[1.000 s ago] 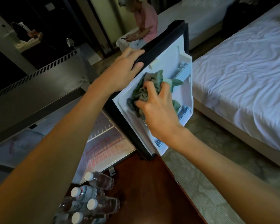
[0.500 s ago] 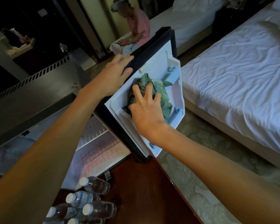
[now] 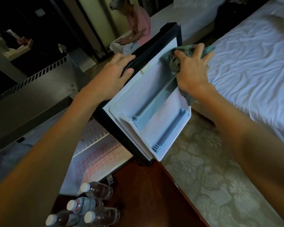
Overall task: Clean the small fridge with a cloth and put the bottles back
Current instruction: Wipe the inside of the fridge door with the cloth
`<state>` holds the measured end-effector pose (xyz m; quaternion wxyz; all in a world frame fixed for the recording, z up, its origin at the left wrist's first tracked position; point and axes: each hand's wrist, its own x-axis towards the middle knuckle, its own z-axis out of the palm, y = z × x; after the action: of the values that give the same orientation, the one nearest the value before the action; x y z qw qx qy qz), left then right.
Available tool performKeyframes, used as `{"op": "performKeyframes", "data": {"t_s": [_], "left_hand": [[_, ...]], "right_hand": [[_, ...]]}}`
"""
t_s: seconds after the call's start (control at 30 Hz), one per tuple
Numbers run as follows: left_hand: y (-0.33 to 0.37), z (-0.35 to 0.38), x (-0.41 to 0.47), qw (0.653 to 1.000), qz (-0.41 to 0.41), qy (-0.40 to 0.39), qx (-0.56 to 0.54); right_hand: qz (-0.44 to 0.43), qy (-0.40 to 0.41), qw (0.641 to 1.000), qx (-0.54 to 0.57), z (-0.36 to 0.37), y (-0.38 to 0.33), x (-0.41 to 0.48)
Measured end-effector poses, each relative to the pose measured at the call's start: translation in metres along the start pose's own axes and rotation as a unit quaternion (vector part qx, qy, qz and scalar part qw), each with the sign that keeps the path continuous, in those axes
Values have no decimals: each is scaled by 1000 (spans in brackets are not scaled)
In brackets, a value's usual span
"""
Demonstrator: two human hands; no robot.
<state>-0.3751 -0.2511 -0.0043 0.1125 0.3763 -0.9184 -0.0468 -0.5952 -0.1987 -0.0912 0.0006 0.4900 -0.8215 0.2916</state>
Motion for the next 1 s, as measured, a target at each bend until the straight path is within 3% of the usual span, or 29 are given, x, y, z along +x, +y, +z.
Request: {"op": "performKeyframes", "data": {"t_s": [0.27,0.47,0.63,0.73,0.8,0.9,1.0], "left_hand": [[1,0,-2,1000,5,11,2],[-1,0,0,1000,13,9,-4],[-3,1,-1,1000,14,6,17],[-2,1,-2,1000,3,-4,26],[-2,1,-2,999,-5,-10,33],[-3,1,1,999,-20,-14,43],[-4,2,5,998,-30,-8,53]], "right_hand": [[-29,27,999,-9,8,-5,-1],[34,-3,994,100,9,-7,6],[-53,27,998,13,13,-27,-1],[-62,33,992,109,18,-32,-13],[-73,-3,972,222,18,-31,-23],[-107,-88,908,396,10,-41,-53],[-117,-167,857,472,3,-60,-92]]}}
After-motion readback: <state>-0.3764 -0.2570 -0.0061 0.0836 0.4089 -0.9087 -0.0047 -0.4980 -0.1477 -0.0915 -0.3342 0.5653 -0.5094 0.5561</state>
